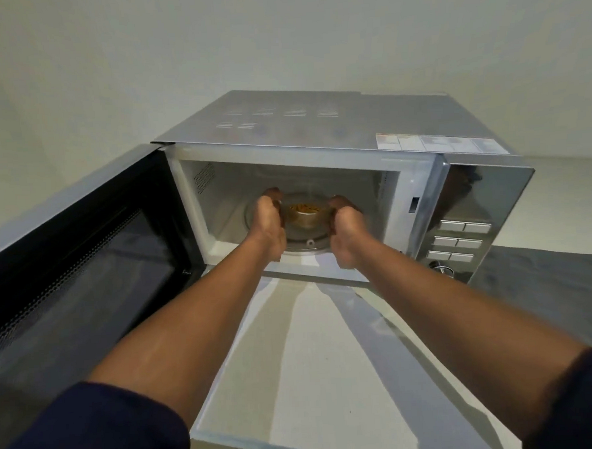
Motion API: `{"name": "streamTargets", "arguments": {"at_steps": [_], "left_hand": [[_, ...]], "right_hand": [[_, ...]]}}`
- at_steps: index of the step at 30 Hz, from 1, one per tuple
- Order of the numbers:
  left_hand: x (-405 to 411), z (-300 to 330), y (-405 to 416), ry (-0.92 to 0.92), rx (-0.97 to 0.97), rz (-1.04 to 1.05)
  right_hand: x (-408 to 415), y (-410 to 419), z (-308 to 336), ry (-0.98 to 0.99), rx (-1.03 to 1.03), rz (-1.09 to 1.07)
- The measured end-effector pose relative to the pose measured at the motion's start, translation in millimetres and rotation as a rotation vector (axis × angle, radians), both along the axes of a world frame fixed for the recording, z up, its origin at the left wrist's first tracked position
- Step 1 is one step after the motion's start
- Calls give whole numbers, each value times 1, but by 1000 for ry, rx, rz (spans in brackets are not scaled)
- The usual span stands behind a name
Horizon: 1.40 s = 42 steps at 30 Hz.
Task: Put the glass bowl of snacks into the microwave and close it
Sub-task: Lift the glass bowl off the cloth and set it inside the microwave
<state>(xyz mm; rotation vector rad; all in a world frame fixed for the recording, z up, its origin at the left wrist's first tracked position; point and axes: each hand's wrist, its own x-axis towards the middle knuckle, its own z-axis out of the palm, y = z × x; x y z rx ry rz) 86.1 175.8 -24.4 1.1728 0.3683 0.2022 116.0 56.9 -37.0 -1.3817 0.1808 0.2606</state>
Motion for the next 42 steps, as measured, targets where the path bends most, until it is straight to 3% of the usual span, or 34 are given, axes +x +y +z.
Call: {"name": "streamTargets", "arguments": {"at_steps": [18, 28, 30, 33, 35, 37, 42], "left_hand": [[33, -18, 15, 42, -44, -3], [25, -7, 8, 194, 23, 13], [19, -7, 4, 175, 180, 69], [0, -10, 4, 105, 780, 172], [-10, -10, 4, 105, 1068, 198], [-22, -3, 2, 81, 1248, 258], [-57, 13, -2, -30, 1486, 326]], "right_hand": [[35, 16, -7, -11, -104, -27], [44, 15, -18, -14, -281, 21], [31, 11, -15, -72, -323, 6], [10, 3, -14, -145, -306, -5], [-4, -2, -12, -223, -386, 44], [-19, -10, -9, -371, -500, 80], [-59, -35, 5, -746, -708, 164]]}}
